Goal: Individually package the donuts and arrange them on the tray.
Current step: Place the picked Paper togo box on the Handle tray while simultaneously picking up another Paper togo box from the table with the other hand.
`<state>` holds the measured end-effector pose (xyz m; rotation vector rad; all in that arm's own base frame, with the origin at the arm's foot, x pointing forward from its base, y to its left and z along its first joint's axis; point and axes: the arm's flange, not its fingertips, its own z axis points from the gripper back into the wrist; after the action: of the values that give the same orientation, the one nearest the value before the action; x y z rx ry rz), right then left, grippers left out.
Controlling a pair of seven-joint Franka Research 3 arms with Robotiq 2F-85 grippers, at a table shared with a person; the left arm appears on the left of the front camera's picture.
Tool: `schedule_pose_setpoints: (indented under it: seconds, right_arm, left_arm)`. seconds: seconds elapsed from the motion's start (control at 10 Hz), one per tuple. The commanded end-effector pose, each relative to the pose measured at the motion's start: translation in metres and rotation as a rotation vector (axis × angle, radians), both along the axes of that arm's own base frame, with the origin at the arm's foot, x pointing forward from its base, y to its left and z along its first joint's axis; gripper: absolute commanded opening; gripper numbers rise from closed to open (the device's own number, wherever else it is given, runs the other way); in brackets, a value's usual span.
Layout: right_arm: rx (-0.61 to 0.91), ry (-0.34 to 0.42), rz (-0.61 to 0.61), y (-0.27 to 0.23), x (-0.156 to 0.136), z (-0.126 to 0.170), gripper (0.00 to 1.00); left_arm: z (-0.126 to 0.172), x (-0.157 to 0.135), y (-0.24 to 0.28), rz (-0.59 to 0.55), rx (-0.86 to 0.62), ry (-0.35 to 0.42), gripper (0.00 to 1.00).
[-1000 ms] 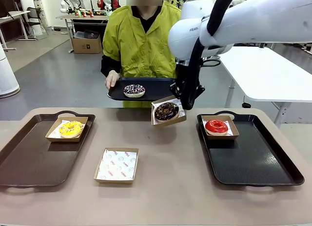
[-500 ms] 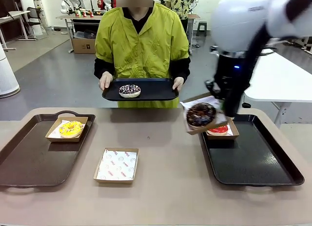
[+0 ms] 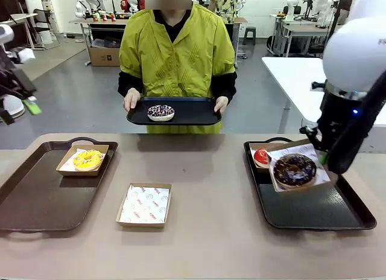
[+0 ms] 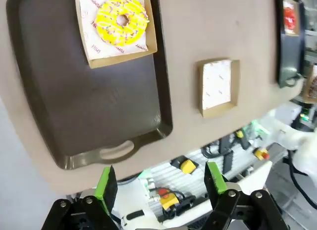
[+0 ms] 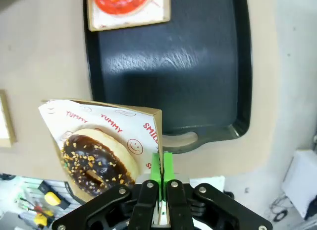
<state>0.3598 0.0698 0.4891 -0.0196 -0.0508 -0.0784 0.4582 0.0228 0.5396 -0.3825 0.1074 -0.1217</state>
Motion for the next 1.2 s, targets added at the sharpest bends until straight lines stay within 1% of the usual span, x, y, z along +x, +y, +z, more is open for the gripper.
schedule_pose_setpoints:
  seconds: [0.0,0.2,0.4,0.5,0.6,0.7,0.8,0.9,1.1]
  right_arm:
    - [0.062,-0.020,0.016,-0.023,0.005,-0.019,0.02]
    - [0.096,0.004,-0.007,-0.038,0.019,-0.036,0.02]
    - [0.116,0.036,-0.036,-0.048,0.034,-0.049,0.02]
    - [0.123,0.048,-0.041,-0.050,0.040,-0.055,0.02]
    - [0.077,0.029,-0.040,-0.046,0.022,-0.046,0.02]
    - [0.077,0.029,-0.040,-0.046,0.022,-0.046,0.02]
    - [0.077,0.029,-0.040,-0.046,0.022,-0.046,0.02]
    - [0.077,0.029,-0.040,-0.046,0.022,-0.046,0.02]
    - [0.077,0.029,-0.040,-0.046,0.022,-0.046,0.02]
  left_arm:
    - [-0.024,-0.005,-0.032,0.066,0.146,-0.072,0.92]
    - [-0.052,-0.002,-0.066,0.099,0.230,-0.147,0.92]
    - [-0.077,-0.002,-0.096,0.102,0.278,-0.180,0.92]
    - [-0.085,-0.003,-0.111,0.101,0.276,-0.168,0.92]
    - [-0.092,-0.009,-0.125,0.085,0.273,-0.157,0.92]
    - [-0.095,-0.011,-0.129,0.067,0.260,-0.145,0.92]
    - [-0.094,-0.011,-0.122,0.057,0.214,-0.118,0.92]
    - [-0.094,-0.009,-0.126,0.060,0.247,-0.148,0.92]
    - [-0.094,-0.009,-0.126,0.060,0.247,-0.148,0.92]
